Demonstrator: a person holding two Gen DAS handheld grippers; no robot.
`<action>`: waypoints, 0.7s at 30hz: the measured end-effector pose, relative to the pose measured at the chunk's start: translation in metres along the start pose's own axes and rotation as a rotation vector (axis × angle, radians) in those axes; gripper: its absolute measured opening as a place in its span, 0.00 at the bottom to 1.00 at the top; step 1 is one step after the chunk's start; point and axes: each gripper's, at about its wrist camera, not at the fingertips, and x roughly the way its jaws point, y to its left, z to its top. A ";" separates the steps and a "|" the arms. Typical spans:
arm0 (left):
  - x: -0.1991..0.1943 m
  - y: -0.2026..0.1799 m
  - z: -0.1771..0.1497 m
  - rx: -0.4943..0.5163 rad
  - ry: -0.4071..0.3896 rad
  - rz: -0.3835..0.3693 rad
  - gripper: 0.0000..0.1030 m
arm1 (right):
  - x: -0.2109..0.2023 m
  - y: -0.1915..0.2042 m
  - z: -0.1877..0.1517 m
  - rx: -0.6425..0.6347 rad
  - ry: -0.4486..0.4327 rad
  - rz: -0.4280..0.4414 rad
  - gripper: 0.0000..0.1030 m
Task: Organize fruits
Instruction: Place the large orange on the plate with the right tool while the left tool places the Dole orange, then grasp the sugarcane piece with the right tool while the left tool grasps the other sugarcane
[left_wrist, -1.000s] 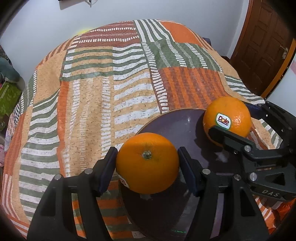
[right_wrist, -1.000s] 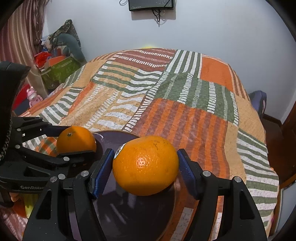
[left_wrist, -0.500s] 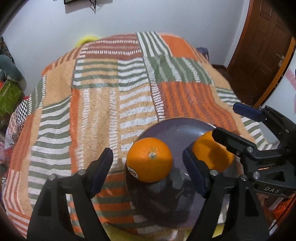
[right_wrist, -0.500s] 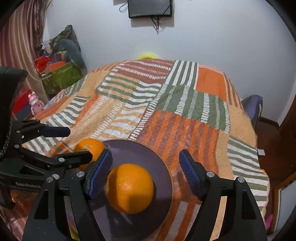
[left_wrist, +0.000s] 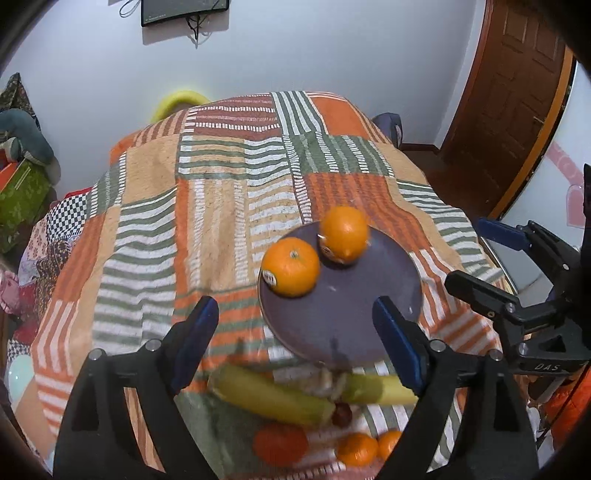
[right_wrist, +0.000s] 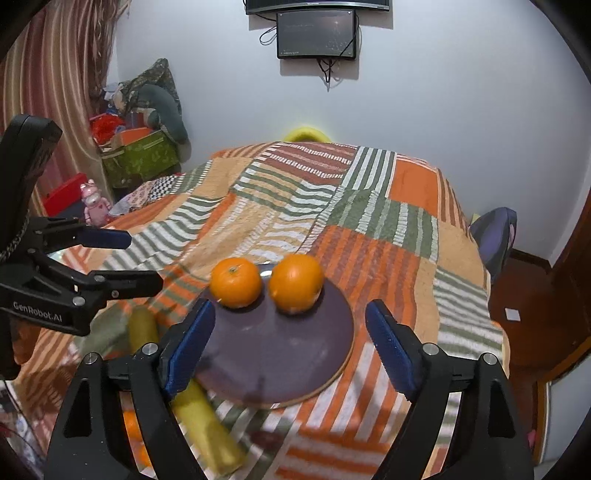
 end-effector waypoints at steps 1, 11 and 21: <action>-0.003 -0.001 -0.003 0.002 0.001 0.002 0.85 | -0.003 0.002 -0.002 0.002 0.001 0.004 0.79; -0.026 0.012 -0.051 -0.020 0.052 0.033 0.87 | -0.005 0.022 -0.033 -0.012 0.084 0.060 0.79; 0.001 0.030 -0.081 -0.076 0.149 0.023 0.87 | 0.032 0.046 -0.064 -0.058 0.256 0.156 0.52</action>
